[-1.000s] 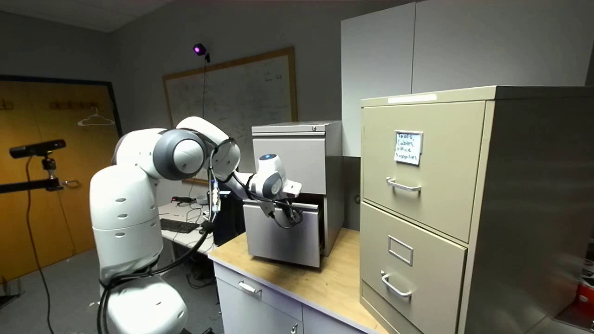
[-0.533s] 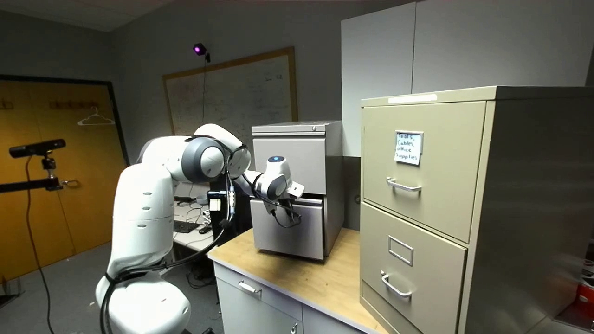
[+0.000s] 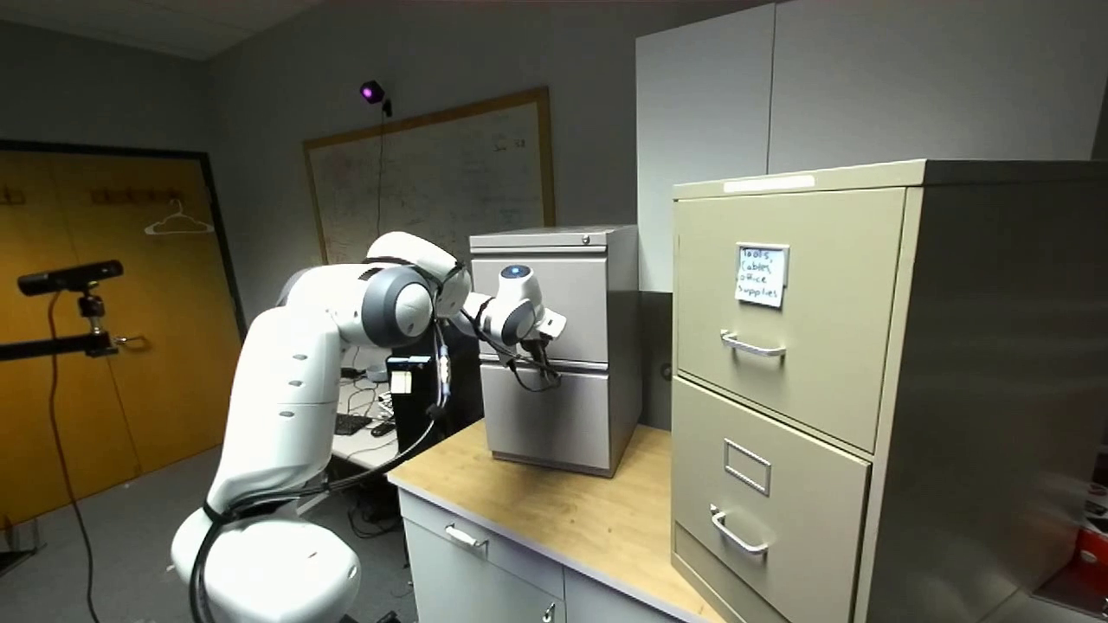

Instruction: Close the bottom drawer of the file cabinet

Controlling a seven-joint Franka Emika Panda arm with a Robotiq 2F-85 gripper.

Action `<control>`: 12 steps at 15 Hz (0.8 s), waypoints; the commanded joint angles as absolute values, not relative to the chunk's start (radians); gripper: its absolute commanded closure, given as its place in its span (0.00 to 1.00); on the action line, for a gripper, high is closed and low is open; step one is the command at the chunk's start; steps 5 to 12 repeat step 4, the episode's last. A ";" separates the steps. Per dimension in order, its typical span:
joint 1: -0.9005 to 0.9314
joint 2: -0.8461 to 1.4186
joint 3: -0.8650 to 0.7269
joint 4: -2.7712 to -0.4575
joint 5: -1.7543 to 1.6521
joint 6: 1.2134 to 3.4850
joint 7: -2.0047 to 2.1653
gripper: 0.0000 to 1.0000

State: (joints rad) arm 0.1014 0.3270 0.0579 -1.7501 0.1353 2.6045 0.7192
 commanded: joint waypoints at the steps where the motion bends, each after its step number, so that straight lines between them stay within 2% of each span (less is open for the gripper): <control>1: 0.160 0.419 0.034 -1.568 0.115 2.564 0.770 1.00; 4: 0.173 0.395 0.024 -1.567 0.093 2.488 0.753 1.00; 12: 0.173 0.395 0.024 -1.567 0.093 2.488 0.753 1.00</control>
